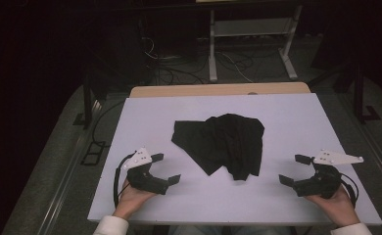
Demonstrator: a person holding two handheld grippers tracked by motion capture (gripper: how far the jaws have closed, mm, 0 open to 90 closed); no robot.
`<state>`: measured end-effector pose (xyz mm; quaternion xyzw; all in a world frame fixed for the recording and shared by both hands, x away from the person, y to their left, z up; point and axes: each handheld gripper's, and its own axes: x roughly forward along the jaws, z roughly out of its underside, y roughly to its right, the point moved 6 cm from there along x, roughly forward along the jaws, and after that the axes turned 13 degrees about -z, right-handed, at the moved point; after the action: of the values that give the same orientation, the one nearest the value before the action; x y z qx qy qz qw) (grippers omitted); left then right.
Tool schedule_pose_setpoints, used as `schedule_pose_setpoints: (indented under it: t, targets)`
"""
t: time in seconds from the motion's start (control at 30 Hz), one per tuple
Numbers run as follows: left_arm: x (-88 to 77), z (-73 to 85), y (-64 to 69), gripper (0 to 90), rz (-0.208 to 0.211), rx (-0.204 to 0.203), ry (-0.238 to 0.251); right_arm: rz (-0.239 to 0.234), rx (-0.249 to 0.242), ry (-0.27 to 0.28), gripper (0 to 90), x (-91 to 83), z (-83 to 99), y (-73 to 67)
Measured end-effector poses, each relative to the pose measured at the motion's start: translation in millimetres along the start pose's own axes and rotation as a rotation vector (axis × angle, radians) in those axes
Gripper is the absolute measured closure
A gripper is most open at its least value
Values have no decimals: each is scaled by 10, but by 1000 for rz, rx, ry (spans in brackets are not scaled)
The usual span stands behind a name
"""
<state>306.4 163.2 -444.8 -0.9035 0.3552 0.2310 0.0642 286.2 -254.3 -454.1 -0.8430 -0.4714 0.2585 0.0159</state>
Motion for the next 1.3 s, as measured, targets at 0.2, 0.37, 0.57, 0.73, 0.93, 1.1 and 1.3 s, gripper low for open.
schedule_pose_setpoints:
  t: [0.2,0.37,0.57,0.73,0.93,1.1,1.3]
  targets:
    - [-5,-6,-8,1,-2,-3,1,-2,1,-1,0,1,1,-1]
    - [2,-4,-2,1,-2,1,-1,-2,3,-1,0,-1,-1,-5]
    - [8,-4,-2,1,0,2,-2,-3,4,-6,0,9,-1,-12]
    - [16,-7,9,1,0,5,-4,-2,8,-8,0,10,0,-15]
    - [32,-4,19,1,-3,11,-15,-3,13,-11,0,10,-8,-17]
    - [52,-27,11,1,-12,10,-20,1,30,-11,0,5,-23,0]
    - [98,-62,63,1,-10,35,-40,13,33,-21,0,0,-91,0]
